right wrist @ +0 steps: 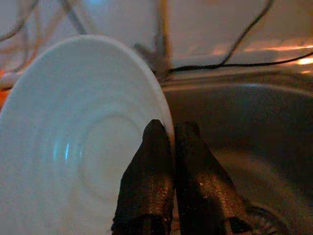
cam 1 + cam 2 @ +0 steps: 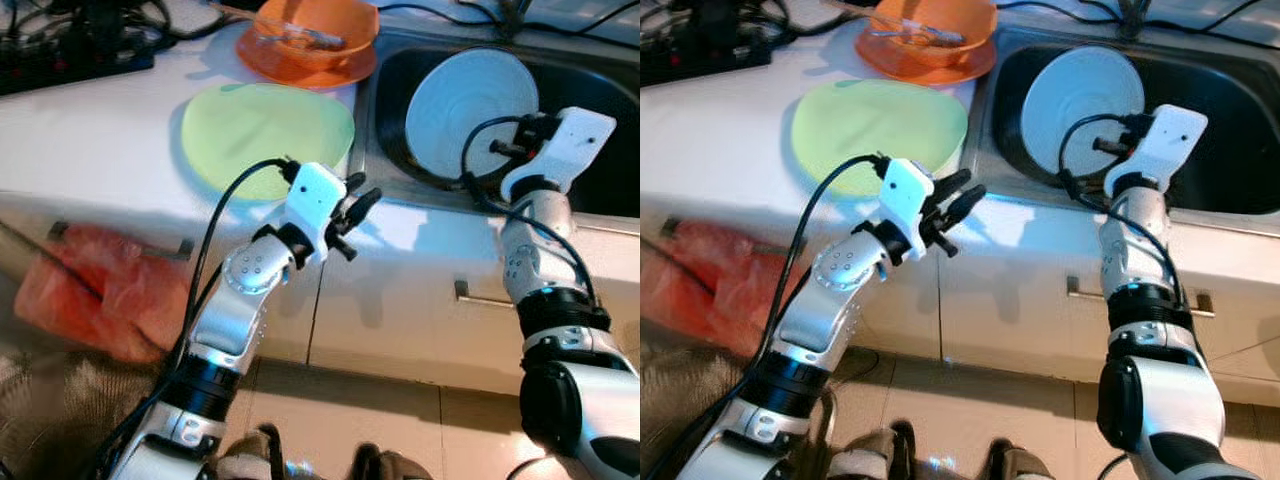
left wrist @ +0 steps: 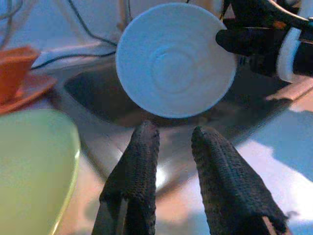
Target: Kitchen organization
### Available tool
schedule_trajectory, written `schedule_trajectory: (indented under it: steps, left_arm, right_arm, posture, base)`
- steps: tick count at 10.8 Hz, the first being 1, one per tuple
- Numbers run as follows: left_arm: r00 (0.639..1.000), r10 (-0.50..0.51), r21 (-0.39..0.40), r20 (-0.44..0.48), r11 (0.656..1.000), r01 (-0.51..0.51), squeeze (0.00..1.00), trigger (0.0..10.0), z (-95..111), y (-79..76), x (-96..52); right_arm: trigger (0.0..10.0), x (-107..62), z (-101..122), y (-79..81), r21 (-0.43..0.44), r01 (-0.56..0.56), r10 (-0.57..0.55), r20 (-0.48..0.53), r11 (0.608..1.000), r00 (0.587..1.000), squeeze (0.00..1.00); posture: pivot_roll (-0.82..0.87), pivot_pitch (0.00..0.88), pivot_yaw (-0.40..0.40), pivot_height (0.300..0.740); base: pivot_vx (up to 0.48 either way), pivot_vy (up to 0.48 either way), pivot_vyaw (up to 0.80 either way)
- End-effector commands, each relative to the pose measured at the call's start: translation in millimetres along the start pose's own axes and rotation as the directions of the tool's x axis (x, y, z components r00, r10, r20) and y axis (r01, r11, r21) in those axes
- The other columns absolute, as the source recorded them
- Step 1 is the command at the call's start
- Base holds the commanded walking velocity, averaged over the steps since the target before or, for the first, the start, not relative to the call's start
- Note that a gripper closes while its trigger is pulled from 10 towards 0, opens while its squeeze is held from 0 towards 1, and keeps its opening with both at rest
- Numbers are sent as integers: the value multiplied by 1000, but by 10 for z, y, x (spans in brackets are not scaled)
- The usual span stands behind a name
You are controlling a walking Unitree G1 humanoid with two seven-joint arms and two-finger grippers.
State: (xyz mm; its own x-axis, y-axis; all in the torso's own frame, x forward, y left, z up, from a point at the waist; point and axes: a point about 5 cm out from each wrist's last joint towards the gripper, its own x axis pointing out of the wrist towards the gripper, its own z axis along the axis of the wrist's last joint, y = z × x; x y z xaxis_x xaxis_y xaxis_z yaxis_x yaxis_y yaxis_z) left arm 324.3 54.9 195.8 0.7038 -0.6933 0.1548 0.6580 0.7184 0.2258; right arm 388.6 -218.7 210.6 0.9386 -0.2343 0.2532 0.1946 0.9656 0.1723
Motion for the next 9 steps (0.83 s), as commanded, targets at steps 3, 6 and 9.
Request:
schedule_trajectory:
  steps: [3, 6, 9]
  left_arm:
    - [1000, -23, 7, 3, 1000, 23, 0, 10000, 23, -57, 19]
    - [999, -36, 13, 15, 999, 36, 0, 10000, 41, -88, 18]
    - [999, -45, 2, 19, 999, 45, 0, 10000, 47, -118, 24]
  right_arm:
    - [10000, 47, 125, -56, 11, 25, -25, 56, 1000, 998, 0]
    - [10000, 53, 125, -39, 11, 18, -19, 54, 1000, 998, 0]
    - [10000, 39, 61, -43, -21, 6, -6, 27, 1000, 1000, 0]
  posture:
    - [183, 176, -52, 740]
    - [185, 180, -54, 740]
    - [183, 180, -57, 740]
  base:
    - [320, 0, 0]
    - [106, 0, 0]
    - [0, 0, 0]
